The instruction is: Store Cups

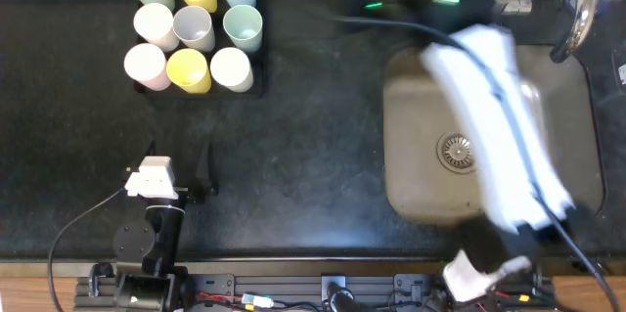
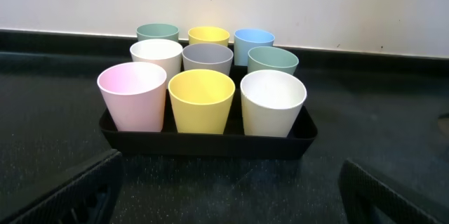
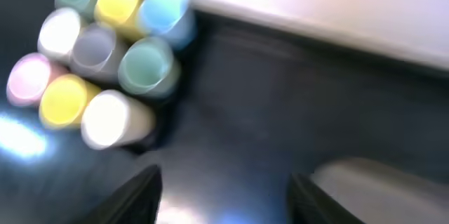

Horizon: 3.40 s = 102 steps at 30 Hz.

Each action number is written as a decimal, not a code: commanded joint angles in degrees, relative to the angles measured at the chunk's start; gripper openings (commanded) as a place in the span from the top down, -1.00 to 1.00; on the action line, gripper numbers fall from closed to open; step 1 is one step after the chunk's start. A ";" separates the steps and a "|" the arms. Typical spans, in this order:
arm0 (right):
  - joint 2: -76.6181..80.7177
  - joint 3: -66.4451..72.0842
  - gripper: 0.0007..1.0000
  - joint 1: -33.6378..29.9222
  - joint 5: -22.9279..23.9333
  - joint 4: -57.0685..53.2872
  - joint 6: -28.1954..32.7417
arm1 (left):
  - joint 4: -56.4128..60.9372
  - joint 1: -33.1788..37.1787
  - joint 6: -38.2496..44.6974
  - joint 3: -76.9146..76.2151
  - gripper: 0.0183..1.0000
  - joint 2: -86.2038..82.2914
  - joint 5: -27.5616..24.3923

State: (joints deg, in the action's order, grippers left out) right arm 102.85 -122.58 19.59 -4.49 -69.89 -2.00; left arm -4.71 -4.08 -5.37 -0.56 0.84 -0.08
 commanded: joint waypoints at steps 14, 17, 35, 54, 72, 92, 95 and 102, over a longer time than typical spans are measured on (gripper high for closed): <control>-54.07 50.31 -0.99 -14.86 2.01 17.84 11.91 | -0.13 0.15 1.05 0.11 -1.00 -0.68 -0.70; -63.82 59.76 -0.99 -14.86 2.01 23.65 11.89 | -0.13 0.15 1.05 0.11 -1.00 -0.68 -0.70; -96.67 107.62 -1.00 -14.86 4.35 65.81 11.87 | -0.13 0.15 1.07 0.11 -1.00 -0.68 -0.70; -98.97 122.31 -0.99 -14.86 4.52 65.42 11.67 | -0.13 0.15 1.05 0.11 -1.00 -0.68 -0.70; -102.62 122.33 -1.00 -14.75 4.52 65.48 11.67 | -0.13 0.15 1.07 0.11 -1.00 -0.68 -0.70; -102.62 122.31 -0.99 -14.75 4.52 65.48 11.67 | -0.13 0.15 1.05 0.11 -1.00 -0.68 -0.70; -102.62 122.31 -1.00 -14.75 4.52 65.48 11.67 | -0.13 0.15 1.07 0.11 -1.00 -0.68 -0.70; -102.62 122.31 -1.00 -14.75 4.52 65.46 11.67 | -0.13 0.15 1.05 0.11 -1.00 -0.68 -0.70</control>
State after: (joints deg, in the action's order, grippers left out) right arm 0.78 -1.04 4.91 -0.43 -4.58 9.69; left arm -4.71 -4.08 -5.37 -0.56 0.84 -0.08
